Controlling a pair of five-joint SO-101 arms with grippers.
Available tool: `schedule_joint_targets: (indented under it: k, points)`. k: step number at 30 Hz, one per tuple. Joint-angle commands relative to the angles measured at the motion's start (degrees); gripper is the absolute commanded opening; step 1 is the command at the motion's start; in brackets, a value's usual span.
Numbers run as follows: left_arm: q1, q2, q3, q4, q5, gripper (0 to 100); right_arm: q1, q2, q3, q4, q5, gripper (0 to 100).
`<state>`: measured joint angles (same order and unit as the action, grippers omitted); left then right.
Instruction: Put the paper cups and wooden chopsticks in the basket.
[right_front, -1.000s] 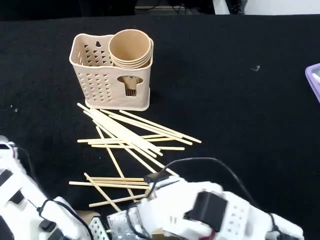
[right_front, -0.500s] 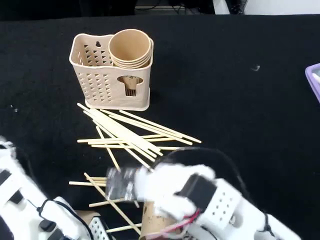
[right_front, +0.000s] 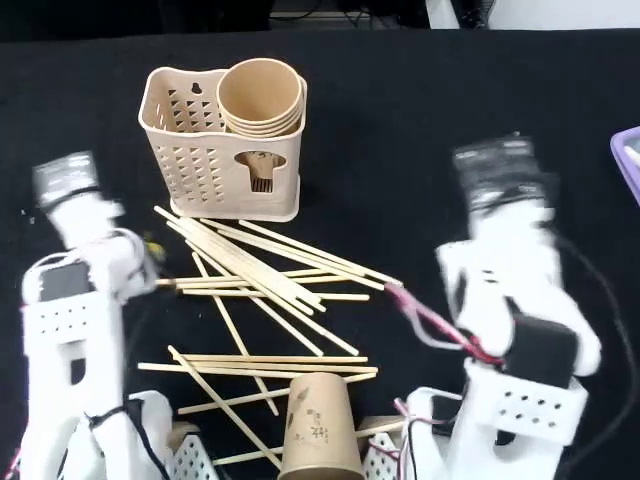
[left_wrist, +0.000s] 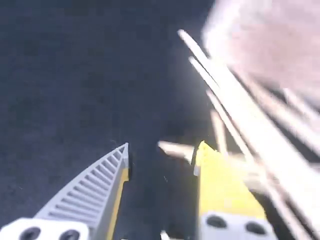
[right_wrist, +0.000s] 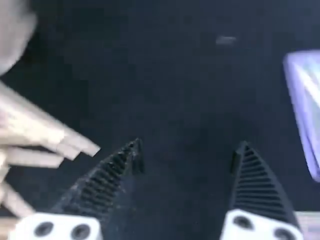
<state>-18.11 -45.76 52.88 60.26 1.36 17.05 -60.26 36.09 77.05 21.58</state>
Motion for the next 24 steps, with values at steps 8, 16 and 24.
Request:
schedule_joint_targets:
  k: [8,16,24]
  points:
    - [32.4,-1.3,-6.5,10.4,-17.4,22,10.3,0.3,18.9,-8.0,-16.1,7.2]
    - [51.6,-1.3,-6.5,18.5,-17.1,22,20.0,0.3,27.4,-17.6,-23.7,7.7]
    - [70.7,-1.3,-12.7,26.1,-16.4,25,23.1,12.0,24.5,-20.5,-23.9,7.4]
